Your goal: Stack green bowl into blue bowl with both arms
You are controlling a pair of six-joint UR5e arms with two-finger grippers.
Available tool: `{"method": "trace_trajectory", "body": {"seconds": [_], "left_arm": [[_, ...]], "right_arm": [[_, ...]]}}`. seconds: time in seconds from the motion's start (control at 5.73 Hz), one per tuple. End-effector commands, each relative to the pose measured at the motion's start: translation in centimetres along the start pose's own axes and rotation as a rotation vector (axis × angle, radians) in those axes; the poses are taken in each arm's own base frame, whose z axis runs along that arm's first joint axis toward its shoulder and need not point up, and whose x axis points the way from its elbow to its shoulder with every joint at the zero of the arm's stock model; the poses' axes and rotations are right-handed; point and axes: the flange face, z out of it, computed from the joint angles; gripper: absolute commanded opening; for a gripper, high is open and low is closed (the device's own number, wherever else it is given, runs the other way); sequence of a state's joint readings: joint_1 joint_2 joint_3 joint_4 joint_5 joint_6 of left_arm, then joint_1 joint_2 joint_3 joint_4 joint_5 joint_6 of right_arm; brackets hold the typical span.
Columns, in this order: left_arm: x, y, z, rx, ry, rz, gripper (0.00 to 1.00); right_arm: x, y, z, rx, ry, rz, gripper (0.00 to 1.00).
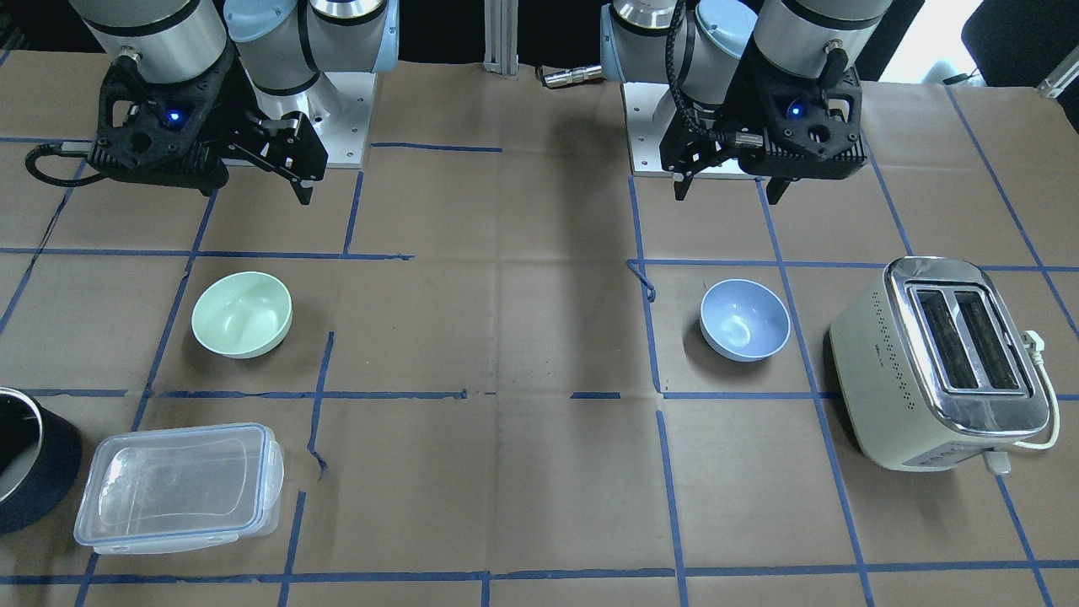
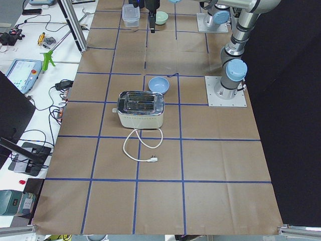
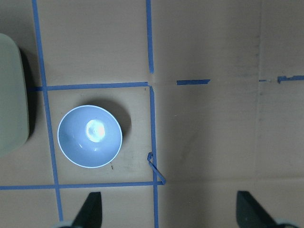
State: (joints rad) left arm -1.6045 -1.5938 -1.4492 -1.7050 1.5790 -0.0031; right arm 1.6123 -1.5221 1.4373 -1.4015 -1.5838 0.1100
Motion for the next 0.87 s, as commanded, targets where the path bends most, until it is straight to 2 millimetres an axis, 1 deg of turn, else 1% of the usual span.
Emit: {"method": "trace_trajectory", "body": {"seconds": [0.0,0.35,0.52,0.7], "left_arm": [[0.0,0.0,0.0,0.000,0.000,0.000,0.98],[-0.1,0.0,0.2,-0.003,0.001,-0.001,0.98],[-0.2,0.1,0.2,-0.009,-0.001,-0.003,0.98],[-1.3,-0.5,0.6,-0.012,0.005,-0.027,0.98]], "right_arm": [[0.0,0.1,0.1,-0.010,0.002,-0.003,1.00],[0.0,0.1,0.1,-0.007,0.003,-0.004,1.00],[0.0,0.1,0.8,-0.024,0.005,-0.004,1.00],[0.4,1.1,1.7,-0.038,0.006,-0.003,1.00]]}}
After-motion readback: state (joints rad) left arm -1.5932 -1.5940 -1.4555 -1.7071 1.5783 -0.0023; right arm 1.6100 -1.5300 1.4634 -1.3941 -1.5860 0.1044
